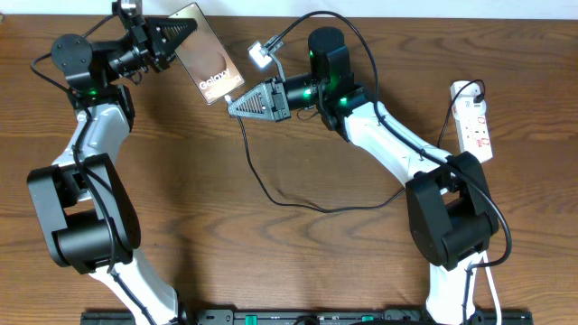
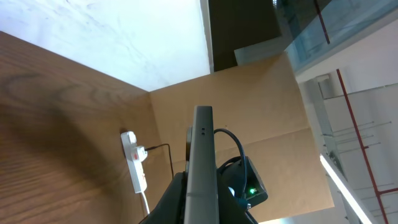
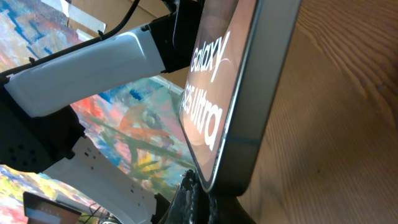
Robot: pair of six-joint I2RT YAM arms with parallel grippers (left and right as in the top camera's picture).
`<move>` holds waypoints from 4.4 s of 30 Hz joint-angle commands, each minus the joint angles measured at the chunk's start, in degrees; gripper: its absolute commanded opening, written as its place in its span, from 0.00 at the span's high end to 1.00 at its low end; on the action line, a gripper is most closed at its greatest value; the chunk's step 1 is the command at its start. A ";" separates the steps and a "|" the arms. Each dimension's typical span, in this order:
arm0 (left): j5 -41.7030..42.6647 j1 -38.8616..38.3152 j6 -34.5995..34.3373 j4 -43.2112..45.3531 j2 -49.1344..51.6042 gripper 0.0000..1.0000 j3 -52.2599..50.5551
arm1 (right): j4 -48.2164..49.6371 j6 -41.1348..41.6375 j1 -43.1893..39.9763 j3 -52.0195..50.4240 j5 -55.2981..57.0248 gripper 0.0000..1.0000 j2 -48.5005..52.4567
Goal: Plug charger to phone and switch on socket
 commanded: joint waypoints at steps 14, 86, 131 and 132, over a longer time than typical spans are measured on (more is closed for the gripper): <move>1.25 -0.31 0.66 0.76 -0.28 0.93 1.03 | 0.52 0.52 0.59 0.70 0.09 0.99 0.07; 1.16 1.05 -0.26 0.76 -0.28 0.92 1.03 | 0.57 3.74 -0.37 0.70 2.01 0.99 0.07; 0.26 1.81 -1.62 0.74 -0.28 0.92 1.03 | 3.82 6.08 -0.87 0.70 1.33 0.99 0.07; 0.28 1.81 -1.62 0.74 -0.28 0.92 1.03 | 3.76 6.08 -0.85 0.70 1.31 0.99 0.07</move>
